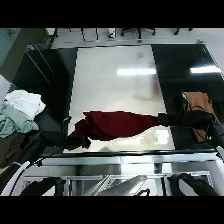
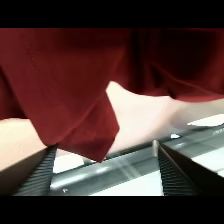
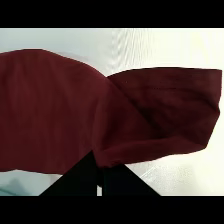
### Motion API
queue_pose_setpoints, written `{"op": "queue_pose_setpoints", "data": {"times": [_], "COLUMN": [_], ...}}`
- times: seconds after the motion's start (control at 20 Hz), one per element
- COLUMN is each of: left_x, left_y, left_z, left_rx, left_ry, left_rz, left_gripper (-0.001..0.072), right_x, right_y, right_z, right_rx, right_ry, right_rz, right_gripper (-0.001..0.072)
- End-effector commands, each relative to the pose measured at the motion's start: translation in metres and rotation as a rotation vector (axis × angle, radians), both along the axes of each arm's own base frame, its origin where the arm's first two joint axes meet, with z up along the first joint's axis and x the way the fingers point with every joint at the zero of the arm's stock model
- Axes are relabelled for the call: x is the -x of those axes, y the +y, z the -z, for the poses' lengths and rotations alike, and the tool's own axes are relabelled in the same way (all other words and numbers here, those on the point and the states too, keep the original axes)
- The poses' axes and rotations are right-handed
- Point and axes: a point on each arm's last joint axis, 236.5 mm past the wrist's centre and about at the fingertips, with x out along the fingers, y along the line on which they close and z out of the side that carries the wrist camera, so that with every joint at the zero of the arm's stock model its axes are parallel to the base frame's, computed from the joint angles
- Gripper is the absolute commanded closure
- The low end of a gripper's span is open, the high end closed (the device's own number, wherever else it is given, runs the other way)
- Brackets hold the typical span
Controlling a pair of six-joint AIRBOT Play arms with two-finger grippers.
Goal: Fold the shirts.
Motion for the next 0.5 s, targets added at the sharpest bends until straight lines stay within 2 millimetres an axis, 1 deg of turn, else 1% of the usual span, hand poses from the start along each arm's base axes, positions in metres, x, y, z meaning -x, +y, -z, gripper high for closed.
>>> {"op": "queue_pose_setpoints", "data": {"times": [0.0,0.05,0.1,0.15,0.25,0.3,0.35,0.45], "left_x": [0.003,-0.003,-0.013,-0.027,-0.062,-0.076,-0.089,-0.104], "left_y": [0.001,-0.001,-0.003,-0.006,-0.011,-0.013,-0.014,-0.013], "left_z": [0.025,0.024,0.020,0.012,-0.015,-0.033,-0.059,-0.106], "left_rx": [-0.030,-0.030,-0.026,-0.020,0.000,0.015,0.033,0.062], "left_ry": [0.061,0.061,0.043,0.011,-0.084,-0.133,-0.191,-0.297], "left_rz": [-0.001,0.001,0.001,0.000,-0.011,-0.014,-0.015,-0.015], "left_gripper": [0.0335,0.0549,0.0695,0.0693,0.0694,0.0694,0.0694,0.0695], "right_x": [0.002,0.002,0.001,0.002,0.001,0.000,-0.001,-0.003], "right_y": [0.001,0.002,0.002,0.003,0.005,0.006,0.007,0.010], "right_z": [0.000,-0.001,-0.001,-0.002,-0.004,-0.006,-0.009,-0.021], "right_rx": [-0.004,-0.007,-0.012,-0.016,-0.030,-0.038,-0.043,-0.058], "right_ry": [0.007,0.006,0.006,0.007,0.005,0.002,-0.010,-0.049], "right_rz": [-0.007,-0.006,-0.004,-0.004,0.001,0.004,0.006,0.002], "right_gripper": [0.0694,0.0694,0.0694,0.0694,0.0694,0.0694,0.0694,0.0694]}}
